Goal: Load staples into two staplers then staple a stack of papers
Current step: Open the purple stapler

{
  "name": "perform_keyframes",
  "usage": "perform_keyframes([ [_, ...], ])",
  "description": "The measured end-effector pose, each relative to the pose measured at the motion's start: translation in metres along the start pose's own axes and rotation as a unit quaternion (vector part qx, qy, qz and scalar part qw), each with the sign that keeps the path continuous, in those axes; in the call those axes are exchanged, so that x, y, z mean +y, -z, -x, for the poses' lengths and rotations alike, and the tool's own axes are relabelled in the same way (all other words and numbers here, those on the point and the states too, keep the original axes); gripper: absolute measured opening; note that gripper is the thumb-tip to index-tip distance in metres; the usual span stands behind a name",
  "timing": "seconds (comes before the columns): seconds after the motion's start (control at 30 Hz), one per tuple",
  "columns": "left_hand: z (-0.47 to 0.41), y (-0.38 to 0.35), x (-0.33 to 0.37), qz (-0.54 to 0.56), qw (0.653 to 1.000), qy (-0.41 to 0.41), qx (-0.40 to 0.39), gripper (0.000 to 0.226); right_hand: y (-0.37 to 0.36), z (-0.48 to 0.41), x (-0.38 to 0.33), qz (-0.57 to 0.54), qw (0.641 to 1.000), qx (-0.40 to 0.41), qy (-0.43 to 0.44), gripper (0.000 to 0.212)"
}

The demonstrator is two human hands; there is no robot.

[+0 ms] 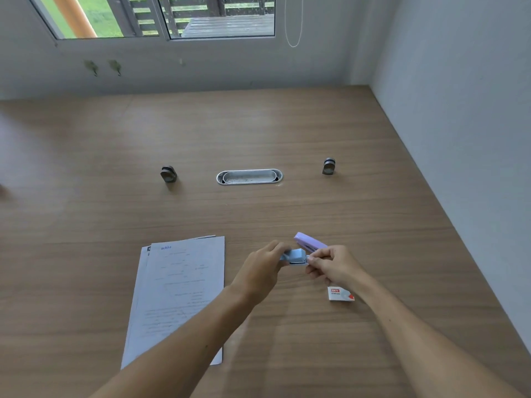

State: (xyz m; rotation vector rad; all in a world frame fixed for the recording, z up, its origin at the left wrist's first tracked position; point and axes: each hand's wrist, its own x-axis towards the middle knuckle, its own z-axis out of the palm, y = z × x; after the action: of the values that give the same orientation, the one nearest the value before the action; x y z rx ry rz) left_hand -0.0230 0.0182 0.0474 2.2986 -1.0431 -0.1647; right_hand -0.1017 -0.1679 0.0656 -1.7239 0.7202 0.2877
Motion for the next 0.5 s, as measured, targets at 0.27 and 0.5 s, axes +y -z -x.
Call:
perform_keyframes([
  [0.27, -0.001, 0.012, 0.002, 0.041, 0.996, 0.010, 0.081, 0.026, -0.002, -0.004, -0.009, 0.034, 0.997, 0.059, 0.022, 0.026],
  [0.5, 0.000, 0.026, 0.016, 0.140, 0.981, -0.016, 0.131, 0.059, -0.003, 0.000, -0.025, -0.252, 0.967, 0.041, -0.011, 0.016],
])
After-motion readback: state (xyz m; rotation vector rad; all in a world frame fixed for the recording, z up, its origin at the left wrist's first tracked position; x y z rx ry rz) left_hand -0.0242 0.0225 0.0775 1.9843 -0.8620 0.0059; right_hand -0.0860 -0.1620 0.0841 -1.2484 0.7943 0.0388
